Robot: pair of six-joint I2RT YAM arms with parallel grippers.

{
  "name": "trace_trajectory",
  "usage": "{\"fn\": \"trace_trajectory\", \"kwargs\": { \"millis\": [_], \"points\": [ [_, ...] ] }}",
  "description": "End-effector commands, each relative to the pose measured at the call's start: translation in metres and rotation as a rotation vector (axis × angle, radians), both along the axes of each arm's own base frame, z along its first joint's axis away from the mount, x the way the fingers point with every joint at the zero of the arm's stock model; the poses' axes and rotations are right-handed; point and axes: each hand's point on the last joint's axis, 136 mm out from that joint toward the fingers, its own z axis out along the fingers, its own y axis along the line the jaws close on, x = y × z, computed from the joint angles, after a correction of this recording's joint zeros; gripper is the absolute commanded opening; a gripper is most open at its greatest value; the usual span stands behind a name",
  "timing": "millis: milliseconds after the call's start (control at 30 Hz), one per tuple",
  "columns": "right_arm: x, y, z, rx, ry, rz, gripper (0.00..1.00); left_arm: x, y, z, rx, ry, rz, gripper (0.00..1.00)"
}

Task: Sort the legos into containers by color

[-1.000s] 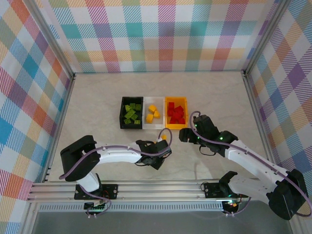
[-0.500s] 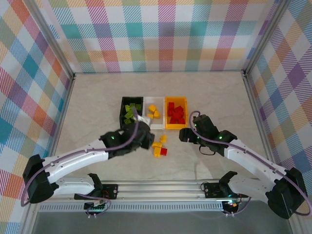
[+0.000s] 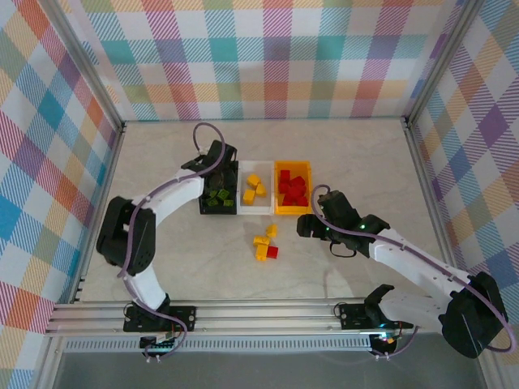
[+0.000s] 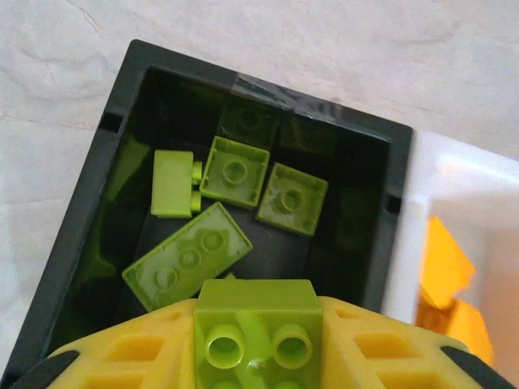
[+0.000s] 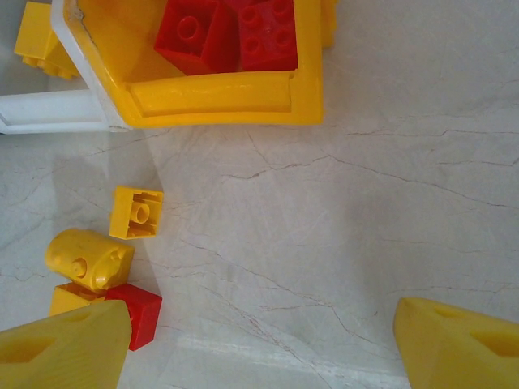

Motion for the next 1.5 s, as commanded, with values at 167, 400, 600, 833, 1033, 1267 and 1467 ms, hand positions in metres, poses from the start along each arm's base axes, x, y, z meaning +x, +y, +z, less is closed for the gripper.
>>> {"fn": "trace_trajectory", "kwargs": {
  "millis": [167,400,600,833,1033,1267,1467],
  "points": [
    [-0.001,0.000,-0.001,-0.001,-0.002,0.013,0.85,0.013,-0.015,0.024,-0.095,-0.027,0.009,0.73],
    [0.000,0.001,0.002,0.011,-0.010,0.014,0.85,-0.048,-0.043,0.055,-0.152,-0.048,-0.150,0.88],
    [0.000,0.001,0.000,0.009,-0.008,0.011,0.85,-0.147,-0.089,0.020,-0.099,0.102,-0.460,0.94],
    [0.001,0.002,0.001,0.018,-0.009,0.008,0.85,-0.219,-0.129,-0.016,-0.101,0.149,-0.671,0.91],
    [0.001,0.001,0.003,0.013,-0.009,0.007,0.85,-0.232,-0.132,-0.048,-0.081,0.199,-0.680,0.80],
    [0.001,-0.001,0.008,0.014,-0.022,0.003,0.85,-0.230,-0.132,-0.067,-0.050,0.219,-0.676,0.74],
    [0.001,-0.002,0.010,0.012,-0.027,0.002,0.85,-0.225,-0.110,-0.080,0.062,0.242,-0.620,0.66]
  ]
}}
